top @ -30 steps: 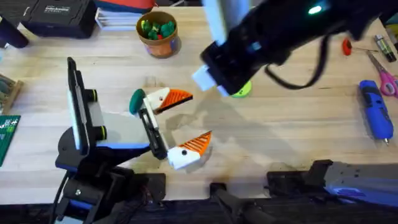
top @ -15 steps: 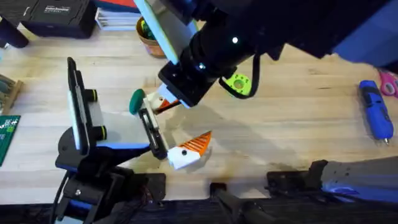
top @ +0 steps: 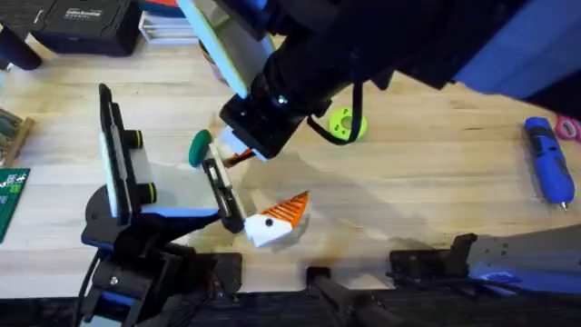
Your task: Pick up the gripper from the table and insert it into the empty holder that is missing its gripper. Then pick up a screw, insert it into the mounting hole, and use the screwdriver to tighten it. Finally, clean up the table by picking up the vegetable and placing it into the bucket.
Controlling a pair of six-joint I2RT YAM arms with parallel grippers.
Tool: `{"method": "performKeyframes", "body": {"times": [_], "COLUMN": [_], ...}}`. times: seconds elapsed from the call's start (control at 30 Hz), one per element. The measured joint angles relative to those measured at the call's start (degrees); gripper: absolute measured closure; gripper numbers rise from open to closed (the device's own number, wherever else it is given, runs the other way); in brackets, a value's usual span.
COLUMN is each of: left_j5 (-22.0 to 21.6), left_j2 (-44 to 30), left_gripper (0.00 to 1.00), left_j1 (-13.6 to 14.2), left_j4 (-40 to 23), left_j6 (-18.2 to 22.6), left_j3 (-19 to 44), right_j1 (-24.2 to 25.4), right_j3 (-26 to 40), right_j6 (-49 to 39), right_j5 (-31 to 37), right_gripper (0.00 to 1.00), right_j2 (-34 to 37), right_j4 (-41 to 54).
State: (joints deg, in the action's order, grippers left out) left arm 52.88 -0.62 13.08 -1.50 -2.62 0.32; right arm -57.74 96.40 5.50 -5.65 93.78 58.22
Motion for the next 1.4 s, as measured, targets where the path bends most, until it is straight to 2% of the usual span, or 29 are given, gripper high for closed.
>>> {"method": "performKeyframes", "body": {"times": [1.4], "left_j5": [0.02], "left_j2": [0.0], "left_gripper": [0.015], "left_j1": [0.0], "left_j4": [-0.24], "left_j6": [-0.63], "left_j3": [0.0], "right_j1": [-1.31], "right_j3": [0.33], "right_j6": [-1.7], "right_j5": [0.39], "right_gripper": [0.995], "right_j2": [3.58], "right_j4": [-2.99]}}
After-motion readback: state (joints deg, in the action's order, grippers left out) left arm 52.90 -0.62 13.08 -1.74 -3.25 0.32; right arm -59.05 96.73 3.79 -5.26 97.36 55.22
